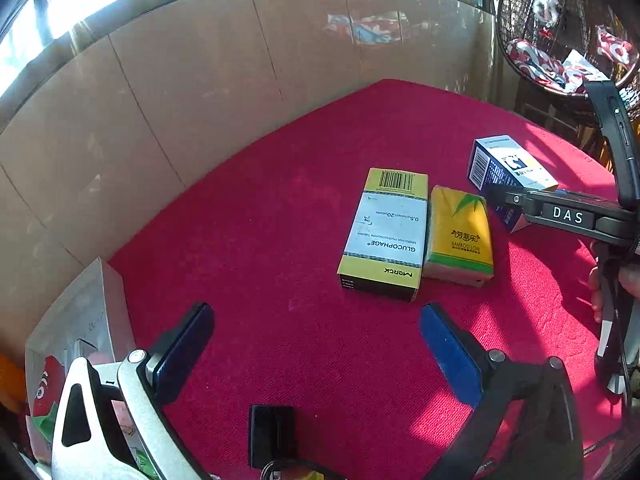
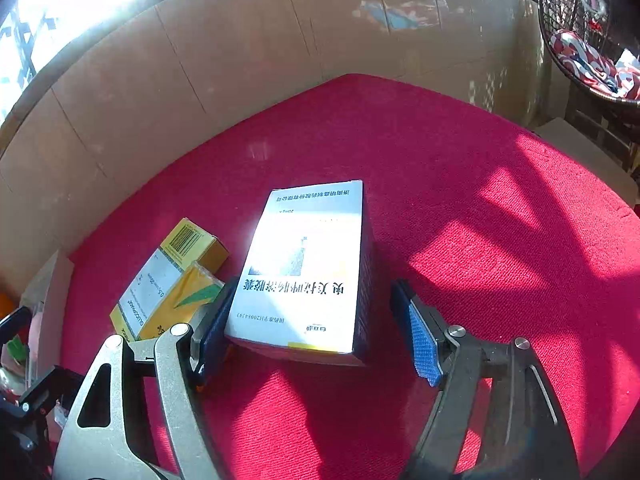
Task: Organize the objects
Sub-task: 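Move both open tools back over the remaining boxes, then grasp the yellow Glucophage box with the left tool while the right tool grasps the white-blue box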
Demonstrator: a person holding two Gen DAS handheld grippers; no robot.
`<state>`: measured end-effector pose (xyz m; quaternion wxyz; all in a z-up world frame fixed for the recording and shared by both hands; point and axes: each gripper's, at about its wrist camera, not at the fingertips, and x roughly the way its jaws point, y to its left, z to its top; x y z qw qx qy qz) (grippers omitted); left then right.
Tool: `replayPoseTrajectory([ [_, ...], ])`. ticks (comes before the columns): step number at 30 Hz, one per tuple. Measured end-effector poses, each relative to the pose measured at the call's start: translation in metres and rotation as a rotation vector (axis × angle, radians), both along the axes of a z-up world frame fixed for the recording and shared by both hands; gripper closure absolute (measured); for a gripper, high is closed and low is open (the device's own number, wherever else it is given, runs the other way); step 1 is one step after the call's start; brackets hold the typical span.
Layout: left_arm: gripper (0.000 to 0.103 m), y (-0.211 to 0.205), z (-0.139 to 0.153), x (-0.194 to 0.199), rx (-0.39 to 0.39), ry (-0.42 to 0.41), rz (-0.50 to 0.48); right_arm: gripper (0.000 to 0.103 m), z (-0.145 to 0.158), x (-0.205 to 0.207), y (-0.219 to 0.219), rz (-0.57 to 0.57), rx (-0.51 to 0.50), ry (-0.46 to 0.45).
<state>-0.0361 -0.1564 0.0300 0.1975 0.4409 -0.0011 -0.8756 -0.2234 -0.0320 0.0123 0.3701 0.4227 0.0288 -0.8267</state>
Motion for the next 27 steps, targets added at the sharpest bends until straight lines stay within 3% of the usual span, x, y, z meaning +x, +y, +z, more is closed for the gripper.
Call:
replayPoseTrajectory([
  [4,0.0,0.015,-0.02,-0.022,-0.047,-0.071,-0.074,0.031,0.0,-0.002,0.001,0.01,-0.029,-0.006],
  [9,0.0,0.009,-0.03,-0.046,-0.058,-0.1,-0.07,0.031,-0.002,-0.007,0.002,0.011,-0.075,-0.033],
  [19,0.0,-0.01,-0.027,-0.082,-0.015,-0.084,-0.067,0.03,-0.002,-0.009,-0.002,0.013,-0.087,-0.041],
  [20,0.004,-0.011,-0.026,-0.083,-0.004,-0.076,-0.065,0.03,-0.002,-0.01,-0.001,0.014,-0.091,-0.043],
  [21,0.02,-0.012,-0.025,-0.082,0.024,-0.06,-0.073,0.03,-0.002,-0.011,-0.001,0.014,-0.094,-0.044],
  [23,0.043,-0.011,-0.024,-0.078,0.079,-0.031,-0.076,0.03,-0.002,-0.011,0.0,0.017,-0.102,-0.05],
  [27,0.045,-0.004,-0.017,-0.064,0.068,0.004,-0.049,0.038,-0.002,-0.015,0.005,0.019,-0.14,-0.074],
])
